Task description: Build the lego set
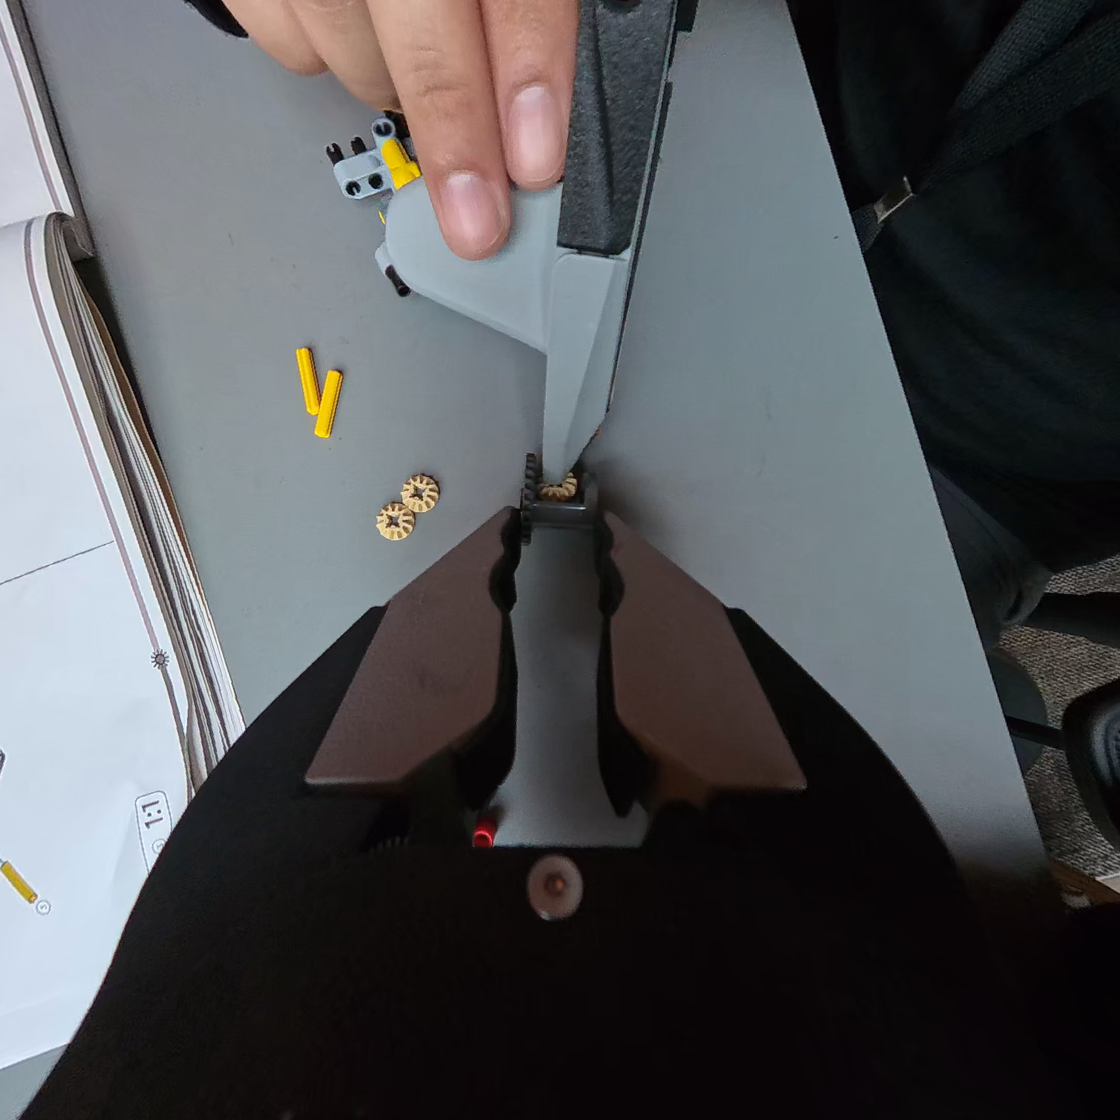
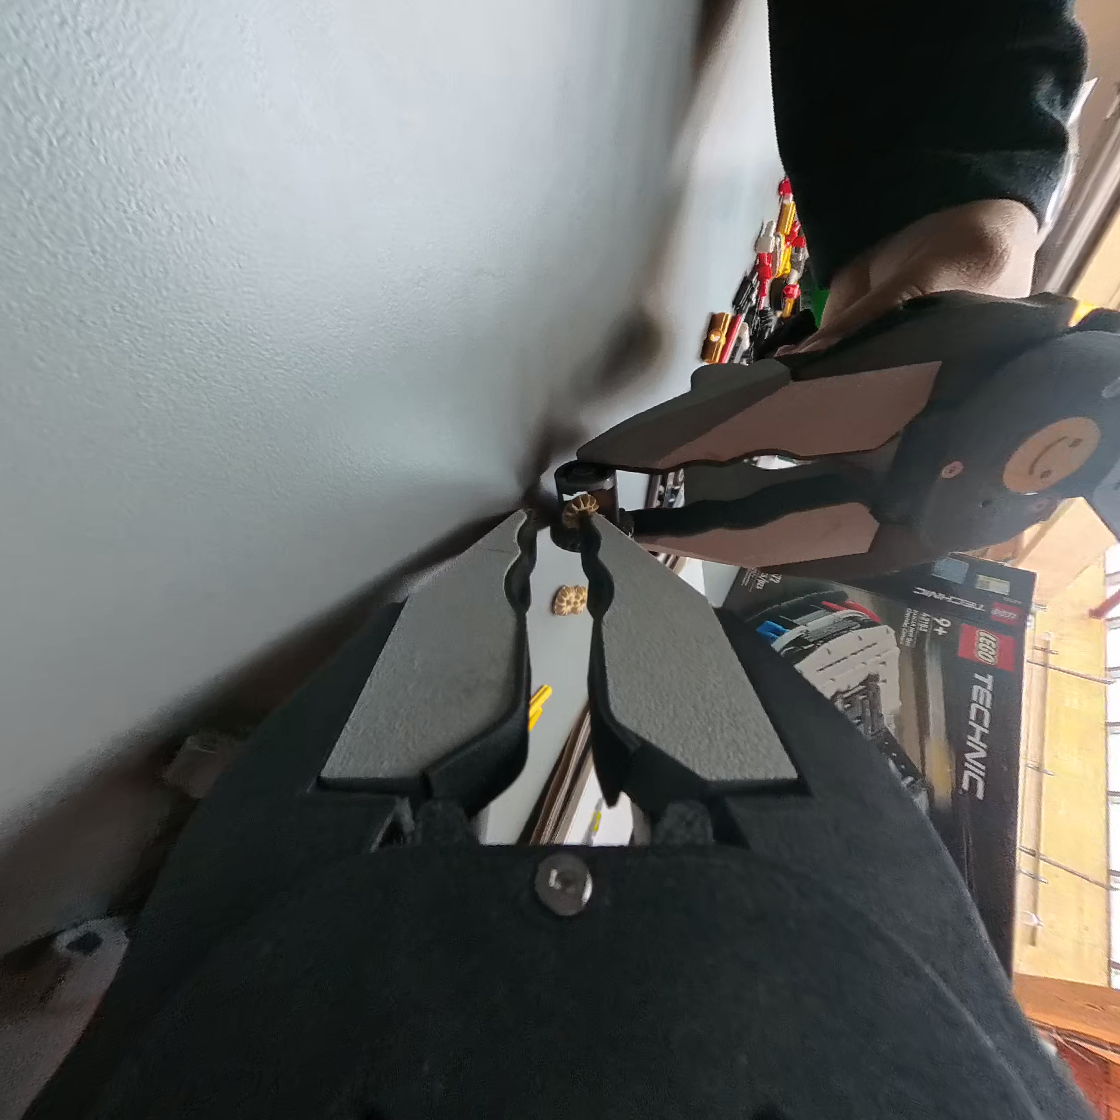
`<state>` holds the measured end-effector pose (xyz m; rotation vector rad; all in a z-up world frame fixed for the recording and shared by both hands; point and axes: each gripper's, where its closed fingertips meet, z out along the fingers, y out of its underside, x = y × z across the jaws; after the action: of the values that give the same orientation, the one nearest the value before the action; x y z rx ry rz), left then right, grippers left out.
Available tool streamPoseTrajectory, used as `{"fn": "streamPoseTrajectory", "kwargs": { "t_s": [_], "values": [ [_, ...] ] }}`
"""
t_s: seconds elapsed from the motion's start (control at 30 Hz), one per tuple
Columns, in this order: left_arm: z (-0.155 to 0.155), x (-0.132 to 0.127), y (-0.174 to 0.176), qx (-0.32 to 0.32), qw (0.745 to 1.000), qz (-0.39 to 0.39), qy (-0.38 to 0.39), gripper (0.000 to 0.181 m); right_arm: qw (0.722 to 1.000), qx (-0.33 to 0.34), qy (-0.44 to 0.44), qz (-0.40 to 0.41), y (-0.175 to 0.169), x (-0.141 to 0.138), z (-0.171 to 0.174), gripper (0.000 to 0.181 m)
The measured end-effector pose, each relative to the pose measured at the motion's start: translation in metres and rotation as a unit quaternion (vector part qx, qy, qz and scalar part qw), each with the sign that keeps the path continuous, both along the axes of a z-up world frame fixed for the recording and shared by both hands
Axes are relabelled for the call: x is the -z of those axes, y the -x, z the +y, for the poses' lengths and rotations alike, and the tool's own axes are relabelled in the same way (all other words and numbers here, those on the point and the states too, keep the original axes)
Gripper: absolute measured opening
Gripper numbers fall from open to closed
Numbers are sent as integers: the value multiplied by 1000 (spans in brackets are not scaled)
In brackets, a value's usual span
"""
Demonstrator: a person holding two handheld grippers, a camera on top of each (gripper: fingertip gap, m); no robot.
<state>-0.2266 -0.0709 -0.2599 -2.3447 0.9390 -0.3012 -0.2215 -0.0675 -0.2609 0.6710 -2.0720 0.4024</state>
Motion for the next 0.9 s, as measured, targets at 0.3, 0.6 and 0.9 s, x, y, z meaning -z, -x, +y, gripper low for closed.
{"fn": "streamPoseTrajectory", "kwargs": {
  "t_s": [0.3,0.6,0.9],
  "values": [
    [1,0,1,4,1000,0,3,21,1000,3,-6,6,1,-3,3,9],
    [1,0,-2,9,1000,-5,4,21,1000,0,-5,18,2,-2,-1,14],
    [0,0,-4,12,1000,-13,5,21,1000,-1,-7,17,0,-2,0,3]
  ]
}}
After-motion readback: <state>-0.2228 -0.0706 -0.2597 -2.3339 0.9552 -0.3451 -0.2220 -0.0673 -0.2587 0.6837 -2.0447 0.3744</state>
